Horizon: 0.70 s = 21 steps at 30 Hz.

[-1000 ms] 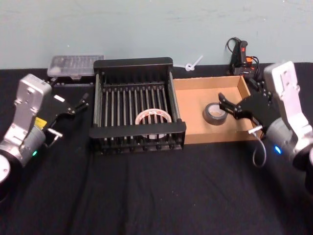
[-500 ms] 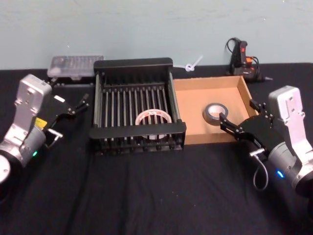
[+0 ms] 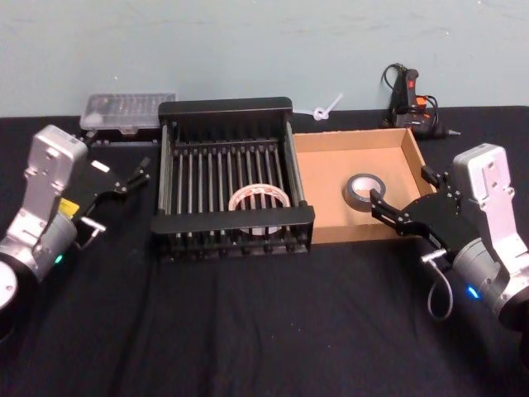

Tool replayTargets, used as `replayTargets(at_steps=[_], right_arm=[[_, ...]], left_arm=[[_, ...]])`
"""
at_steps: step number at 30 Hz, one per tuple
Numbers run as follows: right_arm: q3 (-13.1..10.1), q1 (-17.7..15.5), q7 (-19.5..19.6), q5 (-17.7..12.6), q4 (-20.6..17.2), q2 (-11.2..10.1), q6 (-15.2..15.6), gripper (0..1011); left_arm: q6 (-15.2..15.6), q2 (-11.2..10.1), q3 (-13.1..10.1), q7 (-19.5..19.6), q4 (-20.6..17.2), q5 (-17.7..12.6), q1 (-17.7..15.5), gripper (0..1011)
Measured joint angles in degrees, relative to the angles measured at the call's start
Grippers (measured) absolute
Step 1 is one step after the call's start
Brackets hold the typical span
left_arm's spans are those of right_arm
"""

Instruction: Pick up the white tape and place it into the black box , Pick up the silver tape and place it into the brown box.

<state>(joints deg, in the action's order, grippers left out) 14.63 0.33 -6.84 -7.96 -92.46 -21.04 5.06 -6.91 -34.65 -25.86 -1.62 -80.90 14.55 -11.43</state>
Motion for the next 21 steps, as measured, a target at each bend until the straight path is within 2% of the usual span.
replayTargets(at_steps=[21], right_arm=[[0.1,0.1,0.0,0.0,0.0,-0.1,-0.1,1002]], left_arm=[[0.0,0.0,0.0,0.0,0.0,0.0,0.0,1001]])
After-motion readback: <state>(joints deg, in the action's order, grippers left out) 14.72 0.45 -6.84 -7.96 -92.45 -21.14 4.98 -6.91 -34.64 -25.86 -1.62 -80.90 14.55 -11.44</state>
